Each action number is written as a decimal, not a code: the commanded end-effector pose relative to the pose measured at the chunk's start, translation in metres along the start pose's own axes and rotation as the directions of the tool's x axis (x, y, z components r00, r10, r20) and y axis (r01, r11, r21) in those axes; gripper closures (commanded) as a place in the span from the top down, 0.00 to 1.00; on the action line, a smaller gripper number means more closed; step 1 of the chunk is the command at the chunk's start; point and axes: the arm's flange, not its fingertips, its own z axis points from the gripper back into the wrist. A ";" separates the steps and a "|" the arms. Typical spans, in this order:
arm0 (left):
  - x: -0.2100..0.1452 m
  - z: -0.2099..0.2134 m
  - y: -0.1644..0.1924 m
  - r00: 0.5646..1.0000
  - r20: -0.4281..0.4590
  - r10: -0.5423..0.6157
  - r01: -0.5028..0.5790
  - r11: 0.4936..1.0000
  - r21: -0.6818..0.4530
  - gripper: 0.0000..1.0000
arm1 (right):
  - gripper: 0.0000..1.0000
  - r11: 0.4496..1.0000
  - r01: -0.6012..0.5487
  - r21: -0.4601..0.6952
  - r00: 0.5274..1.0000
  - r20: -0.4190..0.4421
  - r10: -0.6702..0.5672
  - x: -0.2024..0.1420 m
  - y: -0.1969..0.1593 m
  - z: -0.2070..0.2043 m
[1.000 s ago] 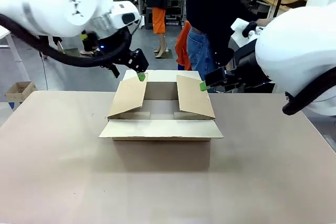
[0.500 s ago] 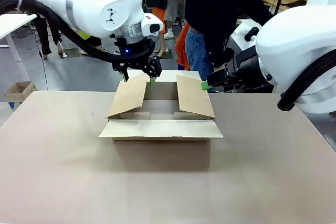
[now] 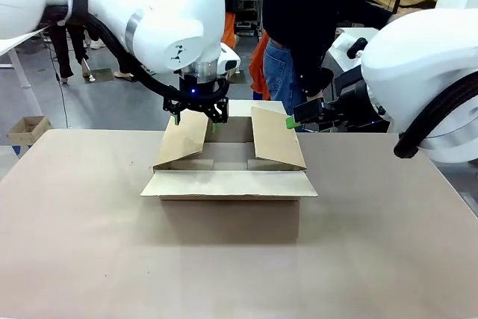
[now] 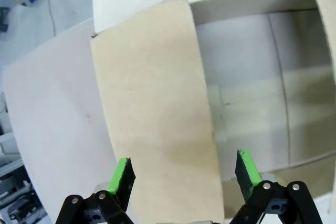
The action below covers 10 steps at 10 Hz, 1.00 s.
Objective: Pack the gift set into the box.
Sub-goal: Place both hands on the side flaps of the Package Box and spread them outward.
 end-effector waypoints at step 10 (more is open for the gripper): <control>-0.007 -0.011 0.017 0.999 -0.013 0.043 -0.040 0.987 0.157 1.00 | 1.00 1.000 0.019 -0.016 1.000 -0.001 -0.019 0.001 0.005 0.008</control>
